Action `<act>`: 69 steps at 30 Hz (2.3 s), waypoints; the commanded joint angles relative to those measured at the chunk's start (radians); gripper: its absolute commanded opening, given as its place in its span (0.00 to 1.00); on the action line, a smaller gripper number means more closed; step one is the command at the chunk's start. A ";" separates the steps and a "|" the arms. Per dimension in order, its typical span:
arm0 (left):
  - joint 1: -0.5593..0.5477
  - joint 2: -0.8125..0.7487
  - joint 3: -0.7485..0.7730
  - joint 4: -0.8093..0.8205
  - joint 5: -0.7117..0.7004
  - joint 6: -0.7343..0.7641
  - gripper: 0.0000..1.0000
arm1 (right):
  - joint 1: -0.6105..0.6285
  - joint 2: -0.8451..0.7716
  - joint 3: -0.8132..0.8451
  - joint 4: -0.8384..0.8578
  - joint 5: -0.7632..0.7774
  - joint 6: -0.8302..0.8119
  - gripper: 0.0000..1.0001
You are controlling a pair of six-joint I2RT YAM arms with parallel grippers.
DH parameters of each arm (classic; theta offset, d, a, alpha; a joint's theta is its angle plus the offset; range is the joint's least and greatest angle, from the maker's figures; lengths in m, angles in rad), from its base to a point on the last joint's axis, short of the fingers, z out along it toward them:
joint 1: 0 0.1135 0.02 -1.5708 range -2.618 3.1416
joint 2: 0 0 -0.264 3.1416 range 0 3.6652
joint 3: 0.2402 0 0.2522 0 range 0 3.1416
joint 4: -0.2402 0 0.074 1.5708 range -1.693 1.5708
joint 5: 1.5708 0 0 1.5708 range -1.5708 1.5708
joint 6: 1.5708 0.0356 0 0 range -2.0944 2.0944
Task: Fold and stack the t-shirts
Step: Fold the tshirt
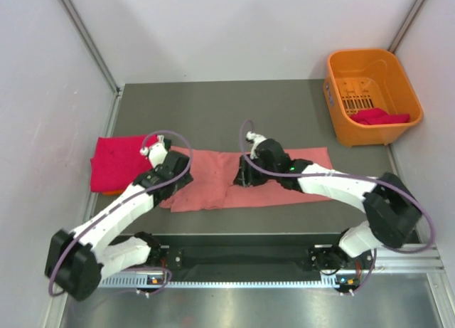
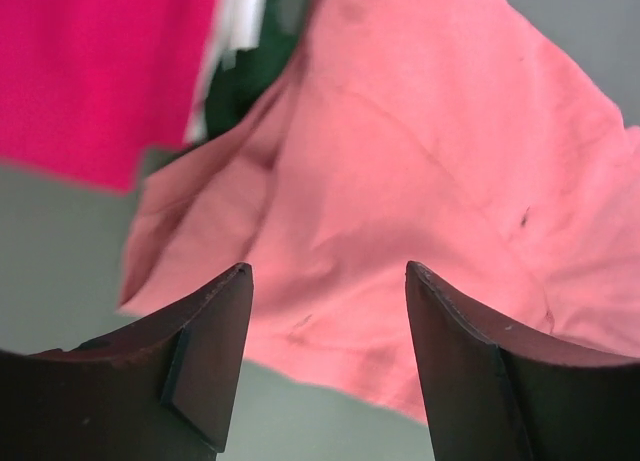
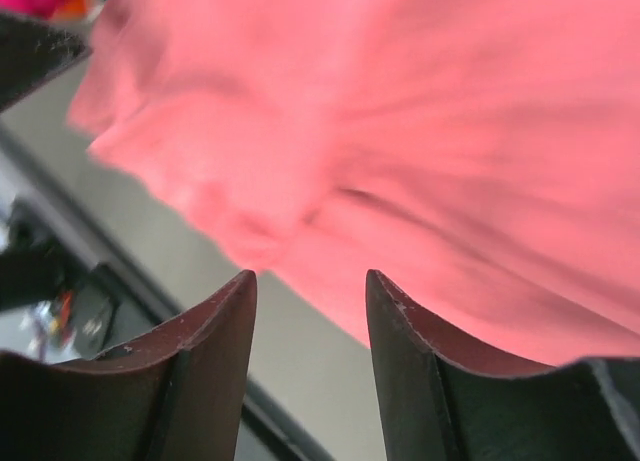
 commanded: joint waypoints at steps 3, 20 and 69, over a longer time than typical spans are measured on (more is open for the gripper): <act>0.050 0.242 0.146 0.153 0.069 0.057 0.66 | -0.178 -0.232 -0.128 -0.168 0.268 -0.026 0.50; 0.160 0.706 0.374 0.056 0.174 -0.146 0.62 | -0.479 -0.070 -0.076 -0.257 0.504 -0.072 0.50; 0.214 1.536 1.550 0.168 0.553 0.333 0.55 | -0.247 -0.096 0.191 -0.263 0.031 -0.007 0.60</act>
